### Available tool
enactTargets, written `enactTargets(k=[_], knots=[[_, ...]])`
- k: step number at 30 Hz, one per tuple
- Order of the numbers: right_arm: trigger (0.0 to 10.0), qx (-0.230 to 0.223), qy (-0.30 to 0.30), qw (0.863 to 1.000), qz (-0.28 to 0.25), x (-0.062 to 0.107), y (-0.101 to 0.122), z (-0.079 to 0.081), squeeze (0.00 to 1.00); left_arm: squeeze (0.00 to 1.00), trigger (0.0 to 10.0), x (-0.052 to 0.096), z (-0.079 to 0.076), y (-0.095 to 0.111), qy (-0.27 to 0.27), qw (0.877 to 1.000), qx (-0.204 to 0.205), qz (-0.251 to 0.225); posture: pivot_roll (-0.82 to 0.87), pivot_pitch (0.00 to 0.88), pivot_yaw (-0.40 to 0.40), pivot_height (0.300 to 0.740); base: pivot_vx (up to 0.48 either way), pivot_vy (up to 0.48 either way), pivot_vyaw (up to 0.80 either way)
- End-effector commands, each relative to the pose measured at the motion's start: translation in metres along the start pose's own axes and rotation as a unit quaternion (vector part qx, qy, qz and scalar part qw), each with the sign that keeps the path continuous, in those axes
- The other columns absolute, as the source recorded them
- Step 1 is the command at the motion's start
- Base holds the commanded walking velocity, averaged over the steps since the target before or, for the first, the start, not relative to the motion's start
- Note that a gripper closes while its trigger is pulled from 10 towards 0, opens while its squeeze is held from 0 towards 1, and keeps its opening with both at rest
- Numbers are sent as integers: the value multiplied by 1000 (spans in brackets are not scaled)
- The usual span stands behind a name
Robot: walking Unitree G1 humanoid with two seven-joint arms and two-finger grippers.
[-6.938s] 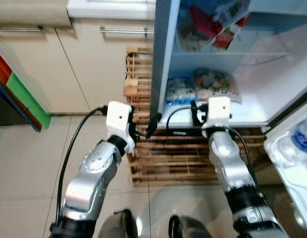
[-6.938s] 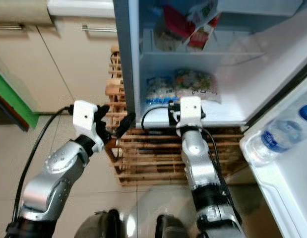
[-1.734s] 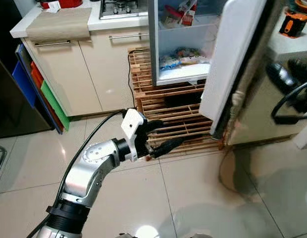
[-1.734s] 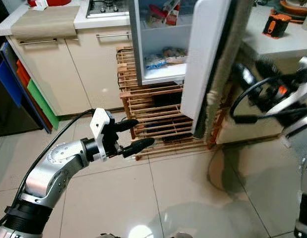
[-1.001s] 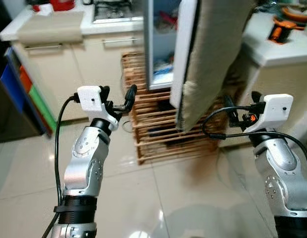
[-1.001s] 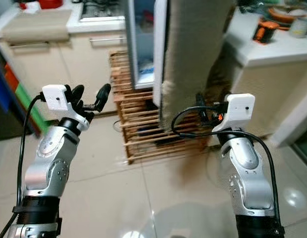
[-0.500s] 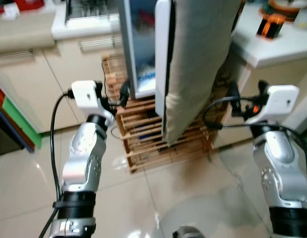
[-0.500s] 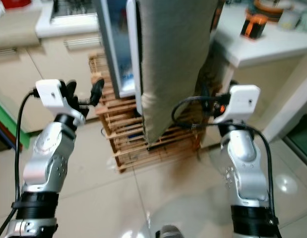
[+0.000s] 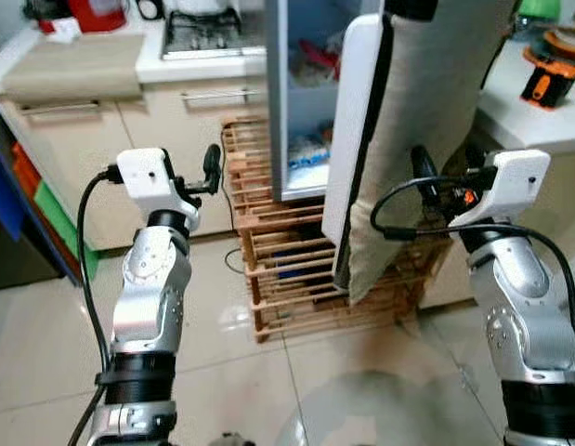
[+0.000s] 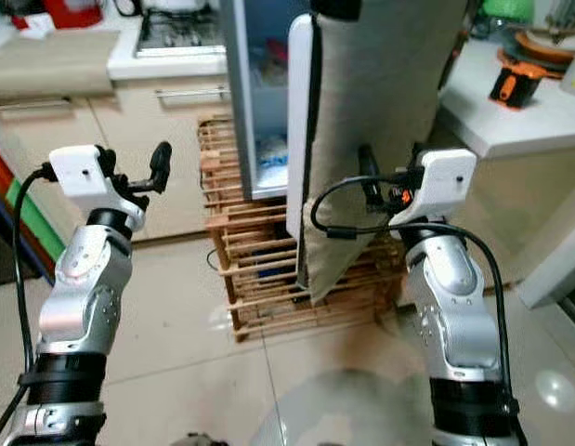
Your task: Restocking fridge
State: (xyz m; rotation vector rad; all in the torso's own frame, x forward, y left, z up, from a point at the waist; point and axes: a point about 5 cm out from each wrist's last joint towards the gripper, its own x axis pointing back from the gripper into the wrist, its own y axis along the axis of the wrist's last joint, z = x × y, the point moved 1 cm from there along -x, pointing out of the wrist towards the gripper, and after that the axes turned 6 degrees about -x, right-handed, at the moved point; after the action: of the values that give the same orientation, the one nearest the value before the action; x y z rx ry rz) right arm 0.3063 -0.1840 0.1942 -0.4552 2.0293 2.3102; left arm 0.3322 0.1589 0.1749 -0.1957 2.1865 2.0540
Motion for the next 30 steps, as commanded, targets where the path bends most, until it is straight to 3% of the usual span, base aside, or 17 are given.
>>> enactTargets(k=[1, 5, 17, 23, 26, 28, 30], knots=[[10000, -5, 18, 1000, 3, -3, 2, 4, 0, 0, 10000, -1, -3, -1, -2, 1000, -1, 3, -163, 8, 26, 740, 0, 0, 0], [10000, -7, 30, 999, 13, -6, 1, 2, 0, 0, 10000, -2, -3, 1, -3, 1000, -1, 2, -156, 13, 27, 740, 0, 0, 0], [10000, 11, 115, 993, 10, -47, 5, 27, 0, 0, 10000, 8, -1, 6, -13, 1000, -16, 2, -101, 76, 26, 740, 0, 0, 0], [10000, 13, 123, 992, -2, -58, 13, 28, 0, 0, 10000, 11, 1, 6, -12, 1000, -21, 7, -86, 100, 33, 740, 0, 0, 0], [10000, -5, 139, 990, -17, -67, 22, 32, 0, 0, 10000, 13, 1, 7, -17, 1000, -23, 12, -81, 107, 36, 740, 0, 0, 0], [10000, -64, 162, 984, -25, -76, 34, 40, 0, 0, 10000, 12, 0, 7, -19, 999, -24, 14, -80, 109, 38, 740, 0, 0, 0], [10000, -81, 167, 982, -27, -77, 36, 43, 0, 0, 10000, 12, 0, 7, -19, 999, -25, 14, -81, 107, 41, 740, 0, 0, 0]])
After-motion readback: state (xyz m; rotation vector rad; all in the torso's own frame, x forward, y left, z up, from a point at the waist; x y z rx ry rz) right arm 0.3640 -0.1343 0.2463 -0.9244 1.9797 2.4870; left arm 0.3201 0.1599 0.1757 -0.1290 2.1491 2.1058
